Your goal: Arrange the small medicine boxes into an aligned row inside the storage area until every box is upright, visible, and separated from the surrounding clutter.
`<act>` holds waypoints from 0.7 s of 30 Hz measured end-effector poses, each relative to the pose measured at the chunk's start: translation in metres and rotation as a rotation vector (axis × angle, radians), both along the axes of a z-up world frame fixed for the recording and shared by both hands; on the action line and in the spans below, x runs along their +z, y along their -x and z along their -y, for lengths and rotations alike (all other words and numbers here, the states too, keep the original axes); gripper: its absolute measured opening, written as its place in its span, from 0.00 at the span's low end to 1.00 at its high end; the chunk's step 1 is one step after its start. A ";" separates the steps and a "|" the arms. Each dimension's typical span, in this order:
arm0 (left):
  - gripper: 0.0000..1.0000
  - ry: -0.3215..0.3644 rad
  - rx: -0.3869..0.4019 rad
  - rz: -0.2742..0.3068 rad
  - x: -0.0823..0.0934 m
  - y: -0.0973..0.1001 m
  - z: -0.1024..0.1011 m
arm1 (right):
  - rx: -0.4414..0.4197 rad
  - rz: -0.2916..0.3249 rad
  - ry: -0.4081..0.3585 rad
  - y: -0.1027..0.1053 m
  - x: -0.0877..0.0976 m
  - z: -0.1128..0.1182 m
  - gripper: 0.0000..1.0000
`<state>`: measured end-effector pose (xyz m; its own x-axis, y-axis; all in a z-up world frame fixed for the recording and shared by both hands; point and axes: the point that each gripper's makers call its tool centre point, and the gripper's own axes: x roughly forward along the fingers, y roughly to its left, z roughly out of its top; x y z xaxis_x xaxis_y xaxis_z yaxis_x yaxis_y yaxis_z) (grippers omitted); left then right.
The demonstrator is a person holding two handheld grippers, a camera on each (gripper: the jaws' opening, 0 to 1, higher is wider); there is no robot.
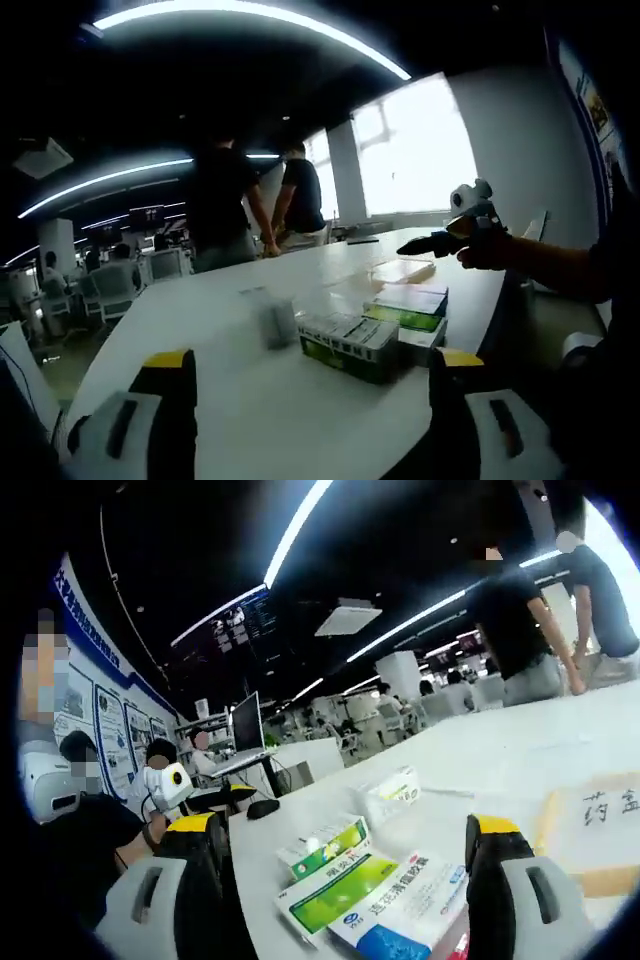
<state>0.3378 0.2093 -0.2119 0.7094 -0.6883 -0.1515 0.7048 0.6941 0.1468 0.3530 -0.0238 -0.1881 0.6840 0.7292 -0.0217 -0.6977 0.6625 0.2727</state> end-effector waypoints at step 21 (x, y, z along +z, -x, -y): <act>0.96 -0.018 -0.021 0.003 0.002 -0.001 0.011 | -0.062 0.045 -0.001 0.067 -0.013 0.024 1.00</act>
<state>0.3386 0.1984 -0.2094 0.6953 -0.7003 -0.1615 0.7187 0.6764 0.1611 0.2859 -0.0476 -0.2012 0.7278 0.6857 0.0103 -0.6670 0.7044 0.2425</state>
